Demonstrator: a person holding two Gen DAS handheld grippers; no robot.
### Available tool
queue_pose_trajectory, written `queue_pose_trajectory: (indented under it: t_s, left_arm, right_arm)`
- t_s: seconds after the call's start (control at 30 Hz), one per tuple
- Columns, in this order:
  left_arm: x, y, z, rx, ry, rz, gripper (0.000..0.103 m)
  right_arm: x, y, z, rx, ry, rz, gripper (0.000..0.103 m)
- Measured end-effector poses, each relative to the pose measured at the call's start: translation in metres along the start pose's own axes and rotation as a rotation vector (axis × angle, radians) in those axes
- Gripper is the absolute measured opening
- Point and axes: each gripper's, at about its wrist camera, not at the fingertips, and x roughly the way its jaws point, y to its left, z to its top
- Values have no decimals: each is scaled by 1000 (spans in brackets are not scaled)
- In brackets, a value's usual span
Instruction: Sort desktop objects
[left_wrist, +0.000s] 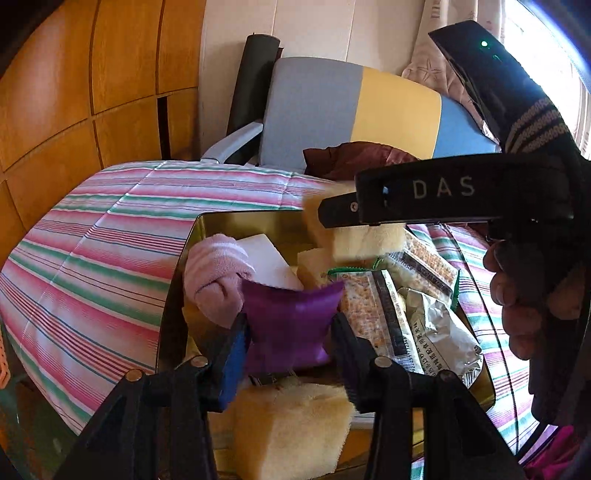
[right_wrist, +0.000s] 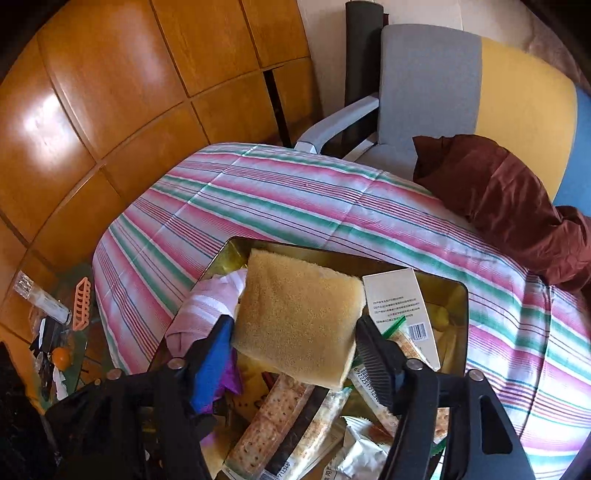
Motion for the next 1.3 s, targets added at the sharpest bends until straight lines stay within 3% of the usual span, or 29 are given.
queue_pose_trajectory:
  t_s: [0.13,0.67,0.83,0.9,1.07,1.3]
  left_arm:
    - [-1,-1,-1,-1,-4,2,53]
    - [2,-2,-3,-17,14,3,56]
    - [-9,-3,3,-20,-25,18,63]
    - [-14,-4,5,-21,-34,29,72]
    - [-29,-4,10,-23,-68,60,81]
    - [-67,-14,18,-14,-151,119,82]
  right_arm:
    - [2,-3,-3,11,4,1,73]
    - [-8,-9,-18,43,-2,6,73]
    - [-21,-10,-23,52,-24,12,73]
    - [-28,-10,-27,60,-40,10,75]
    - [-48,-16,-39,77,-83,-28,79]
    - [-78,-26,-70,128,-134,-53,86]
